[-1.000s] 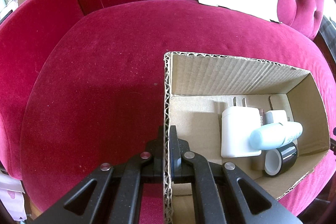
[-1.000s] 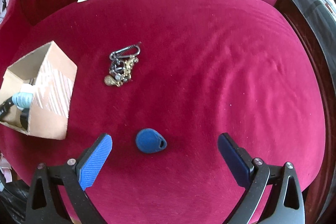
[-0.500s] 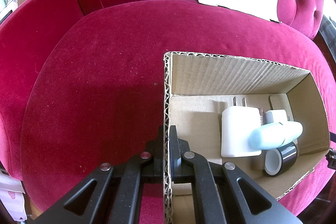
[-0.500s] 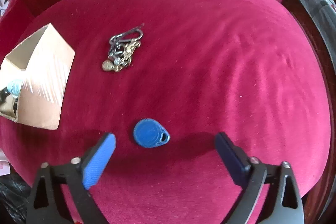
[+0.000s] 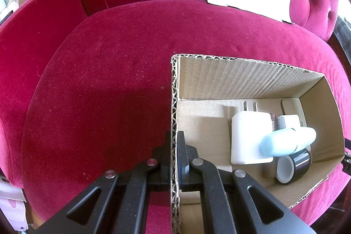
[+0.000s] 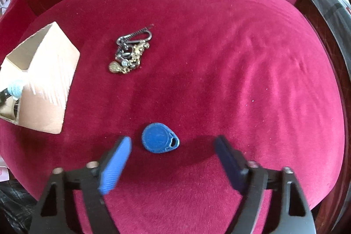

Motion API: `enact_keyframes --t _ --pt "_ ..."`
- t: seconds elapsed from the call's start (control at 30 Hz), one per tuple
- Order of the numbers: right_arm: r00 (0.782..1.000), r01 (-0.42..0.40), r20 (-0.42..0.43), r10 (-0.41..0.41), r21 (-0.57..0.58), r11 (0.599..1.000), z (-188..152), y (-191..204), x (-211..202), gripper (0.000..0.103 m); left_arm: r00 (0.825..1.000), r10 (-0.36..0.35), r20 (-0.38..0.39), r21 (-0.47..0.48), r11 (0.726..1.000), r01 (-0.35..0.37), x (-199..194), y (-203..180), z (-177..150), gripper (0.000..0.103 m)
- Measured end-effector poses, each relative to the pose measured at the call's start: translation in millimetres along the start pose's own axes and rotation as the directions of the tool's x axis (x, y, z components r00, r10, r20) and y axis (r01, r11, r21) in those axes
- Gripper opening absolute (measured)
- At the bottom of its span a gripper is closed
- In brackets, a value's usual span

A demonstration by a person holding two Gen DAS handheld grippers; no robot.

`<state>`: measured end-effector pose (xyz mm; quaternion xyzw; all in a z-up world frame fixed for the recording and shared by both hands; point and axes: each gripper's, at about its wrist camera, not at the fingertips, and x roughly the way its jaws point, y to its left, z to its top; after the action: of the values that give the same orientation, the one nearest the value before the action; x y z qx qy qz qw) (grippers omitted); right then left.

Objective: Organize rigid objects
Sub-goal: 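Grasp the blue key fob with the right gripper, then lift the blue fob and carry it over the box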

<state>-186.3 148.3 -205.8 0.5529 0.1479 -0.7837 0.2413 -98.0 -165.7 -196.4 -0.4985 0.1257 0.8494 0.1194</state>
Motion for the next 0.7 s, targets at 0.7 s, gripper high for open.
enact_keyframes --t 0.7 --pt "0.998 0.002 0.058 -0.002 -0.01 1.0 9.2 30.2 -19.4 0.034 1.0 -0.002 0.001 0.006 1.0 0.001 0.0 1.1 -1.1 0.003"
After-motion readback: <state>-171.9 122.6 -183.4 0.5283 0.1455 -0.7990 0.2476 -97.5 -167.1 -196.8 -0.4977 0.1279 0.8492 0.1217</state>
